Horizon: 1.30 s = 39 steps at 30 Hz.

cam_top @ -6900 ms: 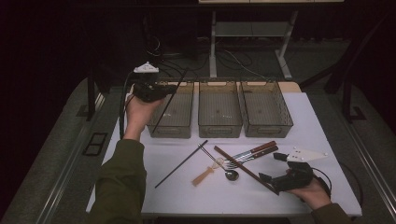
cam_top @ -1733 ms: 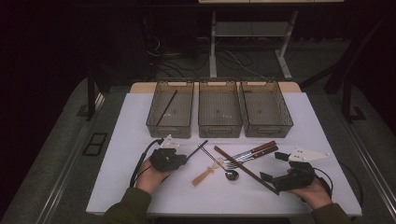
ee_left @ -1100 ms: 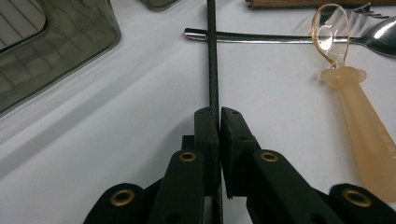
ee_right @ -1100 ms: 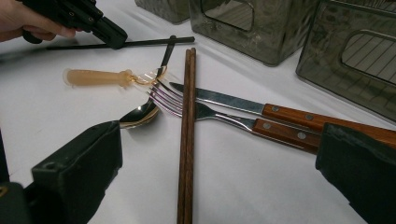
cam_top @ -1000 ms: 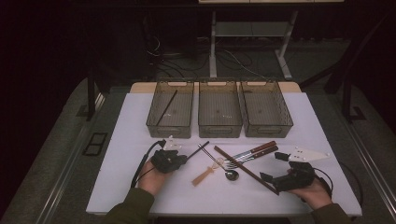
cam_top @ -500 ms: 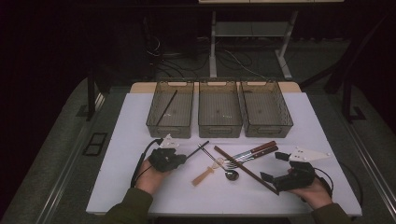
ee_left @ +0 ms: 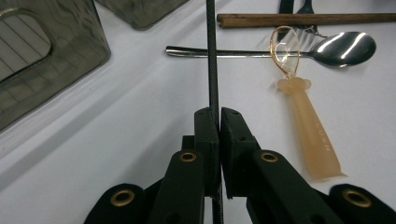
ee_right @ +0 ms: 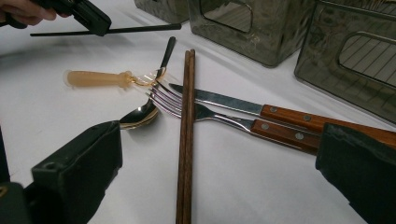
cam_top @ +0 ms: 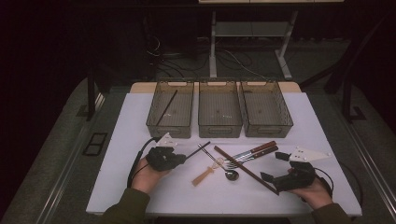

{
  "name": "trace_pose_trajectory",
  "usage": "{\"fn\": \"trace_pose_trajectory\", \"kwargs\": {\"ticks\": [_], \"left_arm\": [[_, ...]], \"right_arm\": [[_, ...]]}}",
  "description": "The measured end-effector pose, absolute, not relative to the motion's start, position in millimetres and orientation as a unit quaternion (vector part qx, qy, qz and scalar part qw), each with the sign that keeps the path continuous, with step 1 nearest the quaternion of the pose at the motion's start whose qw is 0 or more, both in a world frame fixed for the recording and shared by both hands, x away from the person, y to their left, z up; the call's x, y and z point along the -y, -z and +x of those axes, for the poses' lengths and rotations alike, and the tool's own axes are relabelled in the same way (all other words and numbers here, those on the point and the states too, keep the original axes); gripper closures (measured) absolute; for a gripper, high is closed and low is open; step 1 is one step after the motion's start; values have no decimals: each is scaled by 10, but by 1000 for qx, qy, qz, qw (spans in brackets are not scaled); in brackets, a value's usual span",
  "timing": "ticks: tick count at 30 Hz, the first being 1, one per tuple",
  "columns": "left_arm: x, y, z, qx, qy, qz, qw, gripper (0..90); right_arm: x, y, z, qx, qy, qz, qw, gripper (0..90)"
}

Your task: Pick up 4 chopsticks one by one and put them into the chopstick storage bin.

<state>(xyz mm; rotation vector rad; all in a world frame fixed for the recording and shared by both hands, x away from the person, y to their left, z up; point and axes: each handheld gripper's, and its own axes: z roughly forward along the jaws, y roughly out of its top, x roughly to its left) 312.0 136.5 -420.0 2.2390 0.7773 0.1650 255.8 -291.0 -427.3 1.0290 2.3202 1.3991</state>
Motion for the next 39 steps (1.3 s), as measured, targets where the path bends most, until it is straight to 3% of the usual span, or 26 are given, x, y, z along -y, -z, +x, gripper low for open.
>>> {"fn": "trace_pose_trajectory", "kwargs": {"ticks": [23, 39], "left_arm": [[-1547, 3938, 3177, -307, -67, 858, 407, 855], [-1598, 3672, 3454, -314, -82, 846, 422, 855]], "right_arm": [[2896, 4282, 2564, -798, -475, 351, 121, 7], [2914, 4291, 2576, -795, -476, 356, 122, 7]]}}
